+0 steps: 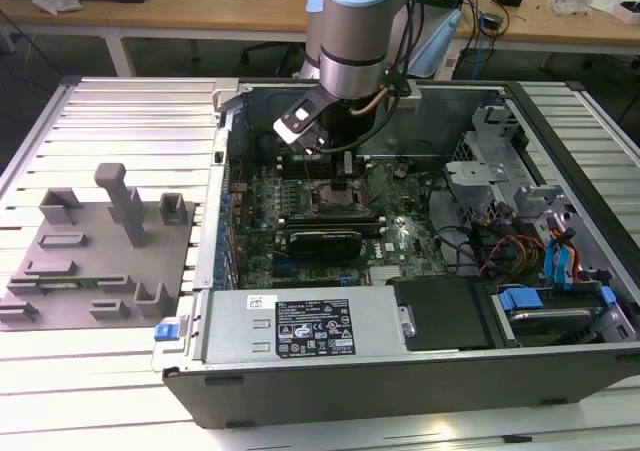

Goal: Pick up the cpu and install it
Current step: 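Place the cpu into insertion slot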

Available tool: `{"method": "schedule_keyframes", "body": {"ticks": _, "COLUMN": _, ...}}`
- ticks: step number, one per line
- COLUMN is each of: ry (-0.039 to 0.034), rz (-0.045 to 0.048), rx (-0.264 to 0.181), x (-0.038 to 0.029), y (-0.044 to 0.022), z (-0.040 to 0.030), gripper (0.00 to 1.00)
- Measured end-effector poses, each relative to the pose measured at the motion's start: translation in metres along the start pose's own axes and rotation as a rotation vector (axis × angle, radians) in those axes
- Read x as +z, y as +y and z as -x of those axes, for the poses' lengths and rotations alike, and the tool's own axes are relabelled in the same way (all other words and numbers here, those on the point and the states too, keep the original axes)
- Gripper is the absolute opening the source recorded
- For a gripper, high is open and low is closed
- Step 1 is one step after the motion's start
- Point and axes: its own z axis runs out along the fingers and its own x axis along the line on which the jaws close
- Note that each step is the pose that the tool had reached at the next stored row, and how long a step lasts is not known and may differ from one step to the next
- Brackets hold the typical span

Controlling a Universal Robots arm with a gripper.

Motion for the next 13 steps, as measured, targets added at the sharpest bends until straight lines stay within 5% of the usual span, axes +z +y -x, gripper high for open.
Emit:
{"method": "schedule_keyframes", "body": {"ticks": 4, "ry": -0.0042, "rz": 0.0001, "rx": 0.000, "x": -0.0181, "y": 0.0002, "z": -0.0002, "gripper": 0.11}}
{"method": "schedule_keyframes", "body": {"ticks": 6, "ry": -0.0087, "rz": 0.0000, "rx": 0.000, "x": -0.0345, "y": 0.0004, "z": -0.0007, "gripper": 0.11}}
{"method": "schedule_keyframes", "body": {"ticks": 9, "ry": -0.0124, "rz": 0.0000, "rx": 0.000, "x": -0.0465, "y": 0.0005, "z": -0.0008, "gripper": 0.11}}
{"method": "schedule_keyframes", "body": {"ticks": 13, "ry": -0.0149, "rz": 0.0002, "rx": 0.000, "x": -0.0519, "y": 0.0006, "z": -0.0009, "gripper": 0.11}}
